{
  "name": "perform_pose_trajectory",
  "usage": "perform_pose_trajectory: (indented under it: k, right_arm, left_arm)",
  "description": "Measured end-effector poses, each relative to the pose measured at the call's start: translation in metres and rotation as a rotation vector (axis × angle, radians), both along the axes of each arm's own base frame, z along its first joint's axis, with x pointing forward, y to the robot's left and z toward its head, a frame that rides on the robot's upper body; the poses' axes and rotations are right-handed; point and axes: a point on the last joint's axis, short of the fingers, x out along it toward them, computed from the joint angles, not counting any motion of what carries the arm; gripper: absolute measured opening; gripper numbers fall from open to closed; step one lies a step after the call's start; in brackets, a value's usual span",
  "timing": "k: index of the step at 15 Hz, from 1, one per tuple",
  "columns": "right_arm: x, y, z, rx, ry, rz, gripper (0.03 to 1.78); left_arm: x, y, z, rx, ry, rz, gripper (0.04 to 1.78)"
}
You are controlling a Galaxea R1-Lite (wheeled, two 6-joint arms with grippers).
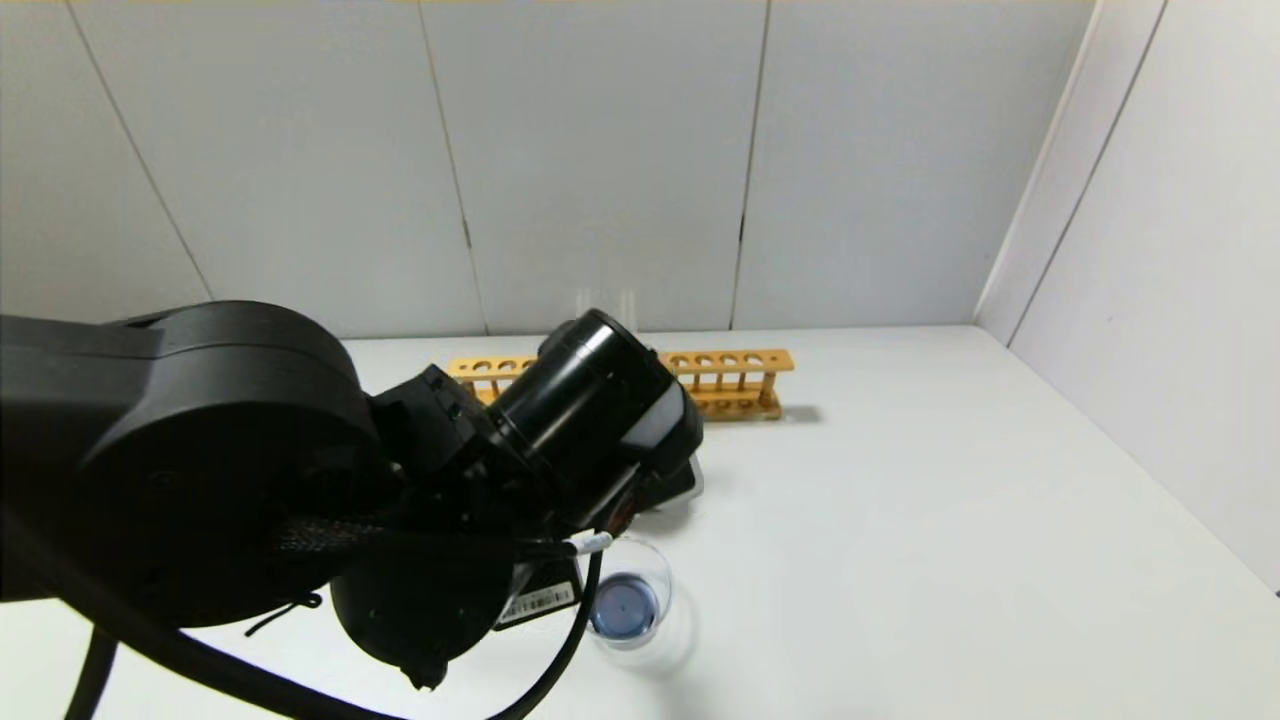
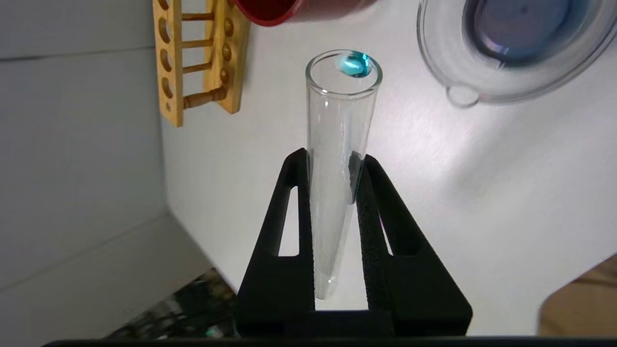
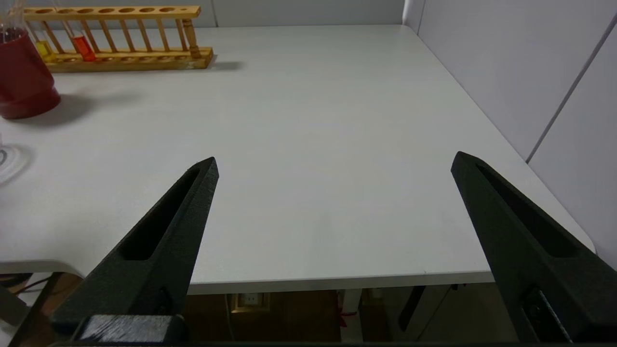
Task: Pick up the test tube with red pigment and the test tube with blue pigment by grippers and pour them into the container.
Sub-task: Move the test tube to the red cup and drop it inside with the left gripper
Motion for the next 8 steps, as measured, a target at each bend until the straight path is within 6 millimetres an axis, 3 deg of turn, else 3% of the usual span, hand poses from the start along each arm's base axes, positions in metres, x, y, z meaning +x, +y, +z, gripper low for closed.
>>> perform_pose_trajectory:
  k: [3, 8]
  right_arm:
    - [0.000, 0.000, 0.000, 0.000, 0.000, -0.001, 1.70]
    - [0.000, 0.000, 0.000, 0.000, 0.000, 0.000, 1.70]
  left_arm:
    - [0.002, 0.010, 0.010, -0.246, 0.026, 0.084, 0.33]
    - [0.011, 0.032, 0.016, -0.486, 0.019, 0.205, 0.33]
